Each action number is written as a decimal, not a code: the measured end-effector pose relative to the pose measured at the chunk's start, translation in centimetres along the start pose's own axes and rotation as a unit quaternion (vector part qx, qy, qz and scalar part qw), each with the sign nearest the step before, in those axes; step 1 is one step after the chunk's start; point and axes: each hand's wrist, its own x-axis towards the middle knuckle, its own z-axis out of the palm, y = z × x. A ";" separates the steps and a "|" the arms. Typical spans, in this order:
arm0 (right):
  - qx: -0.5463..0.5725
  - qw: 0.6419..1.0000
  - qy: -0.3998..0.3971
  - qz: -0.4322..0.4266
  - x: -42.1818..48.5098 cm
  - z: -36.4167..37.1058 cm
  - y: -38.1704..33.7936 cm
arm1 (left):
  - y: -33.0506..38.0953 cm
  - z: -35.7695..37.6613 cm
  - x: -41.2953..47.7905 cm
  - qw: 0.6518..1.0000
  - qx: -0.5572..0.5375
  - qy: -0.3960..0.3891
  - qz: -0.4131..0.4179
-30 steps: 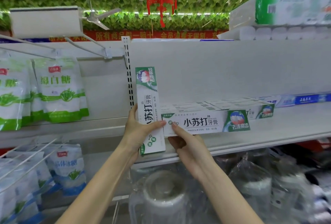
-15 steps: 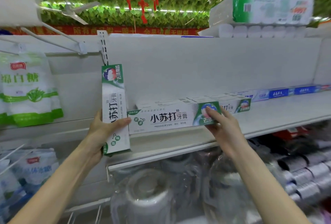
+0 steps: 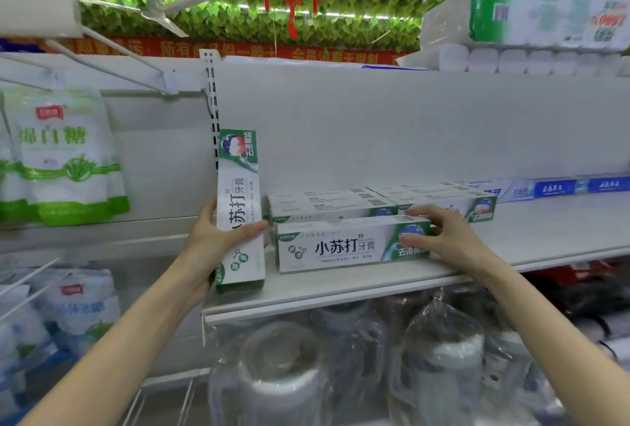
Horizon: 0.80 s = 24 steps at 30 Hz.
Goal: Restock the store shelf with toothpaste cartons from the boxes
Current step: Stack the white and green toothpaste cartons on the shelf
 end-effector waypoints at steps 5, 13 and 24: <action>-0.051 0.998 0.031 -0.029 1.9 1.7 0.2 | 0.6 -0.4 -0.1 0.999 -0.036 0.010 -0.016; -0.061 0.995 0.064 -0.053 3.7 2.5 0.9 | 1.0 -0.3 -1.5 0.998 -0.062 0.007 -0.002; 0.166 0.985 -0.012 -0.055 0.3 -0.9 -1.1 | 0.6 10.4 -2.9 0.997 -0.074 0.008 0.013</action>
